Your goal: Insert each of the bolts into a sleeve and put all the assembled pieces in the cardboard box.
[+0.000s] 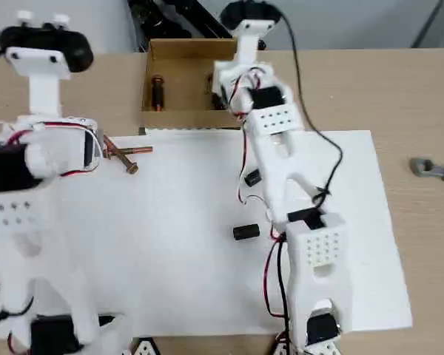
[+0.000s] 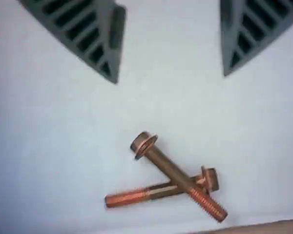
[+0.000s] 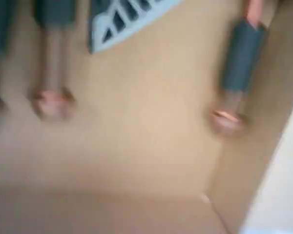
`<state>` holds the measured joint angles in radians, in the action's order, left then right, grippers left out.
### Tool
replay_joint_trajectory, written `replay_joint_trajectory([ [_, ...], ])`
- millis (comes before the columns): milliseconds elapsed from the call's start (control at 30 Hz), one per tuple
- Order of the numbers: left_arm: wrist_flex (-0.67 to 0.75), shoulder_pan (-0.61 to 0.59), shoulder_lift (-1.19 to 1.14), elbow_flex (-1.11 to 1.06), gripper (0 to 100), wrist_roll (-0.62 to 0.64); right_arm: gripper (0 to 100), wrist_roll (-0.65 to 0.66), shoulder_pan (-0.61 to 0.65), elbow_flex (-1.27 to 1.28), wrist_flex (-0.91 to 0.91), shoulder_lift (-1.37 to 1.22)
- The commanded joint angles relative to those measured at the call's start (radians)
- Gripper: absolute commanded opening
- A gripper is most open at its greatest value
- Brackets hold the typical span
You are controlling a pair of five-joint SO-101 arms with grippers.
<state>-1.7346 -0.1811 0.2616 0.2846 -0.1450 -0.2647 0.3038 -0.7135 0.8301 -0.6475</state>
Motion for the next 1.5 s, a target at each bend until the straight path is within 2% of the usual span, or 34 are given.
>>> replay_joint_trajectory([
  [0,0.000,-0.005,-0.117,0.008,14,-0.068,15.6,-0.012,-0.059,-0.054,0.219,0.148],
  [167,0.000,0.000,-0.278,0.067,14,-0.060,15.5,-0.011,-0.148,-0.054,0.467,0.272],
  [333,-0.018,0.018,-0.397,0.182,14,0.104,15.5,-0.009,-0.217,-0.054,0.711,0.361],
  [433,-0.017,0.034,-0.463,0.188,14,0.276,15.5,-0.011,-0.245,-0.051,0.825,0.390],
  [633,-0.008,0.031,-0.606,0.186,14,0.718,15.5,-0.008,-0.309,-0.028,0.837,0.412],
  [1033,0.176,0.034,-0.701,0.182,14,0.848,15.5,-0.008,-0.312,0.178,0.835,0.509],
  [1300,0.310,0.034,-0.700,0.012,14,0.870,15.5,-0.008,-0.312,0.204,0.825,0.522],
  [1467,0.338,0.035,-0.700,-0.035,14,0.898,15.4,-0.006,-0.311,0.204,0.800,0.522],
])
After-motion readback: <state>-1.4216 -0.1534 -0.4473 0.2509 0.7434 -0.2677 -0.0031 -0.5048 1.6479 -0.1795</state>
